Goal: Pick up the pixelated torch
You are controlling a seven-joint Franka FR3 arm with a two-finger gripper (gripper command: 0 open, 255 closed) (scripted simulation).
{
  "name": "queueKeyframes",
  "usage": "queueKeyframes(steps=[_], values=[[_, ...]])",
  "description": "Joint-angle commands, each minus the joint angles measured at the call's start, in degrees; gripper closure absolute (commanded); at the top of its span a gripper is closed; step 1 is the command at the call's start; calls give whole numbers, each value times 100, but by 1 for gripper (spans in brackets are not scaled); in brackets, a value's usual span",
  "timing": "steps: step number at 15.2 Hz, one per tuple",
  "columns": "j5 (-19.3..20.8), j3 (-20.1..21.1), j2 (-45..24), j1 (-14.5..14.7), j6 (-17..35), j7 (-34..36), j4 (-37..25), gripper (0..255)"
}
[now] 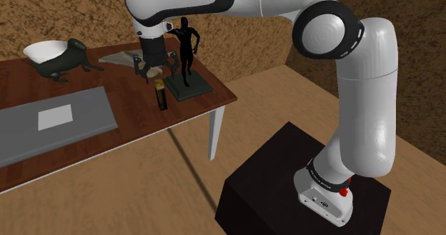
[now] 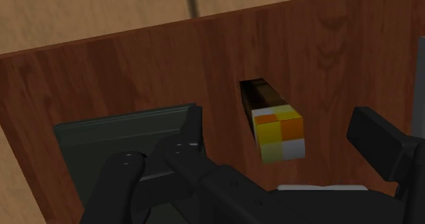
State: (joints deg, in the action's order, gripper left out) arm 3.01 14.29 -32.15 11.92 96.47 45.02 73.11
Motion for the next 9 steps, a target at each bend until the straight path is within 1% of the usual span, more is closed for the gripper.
queueKeyframes(steps=[1, 7, 9], values=[[36, -13, -177, 52, 16, 50, -152, 0], [53, -28, -252, 35, 478, 42, 237, 0], [53, -28, -251, 34, 478, 42, 238, 0]])
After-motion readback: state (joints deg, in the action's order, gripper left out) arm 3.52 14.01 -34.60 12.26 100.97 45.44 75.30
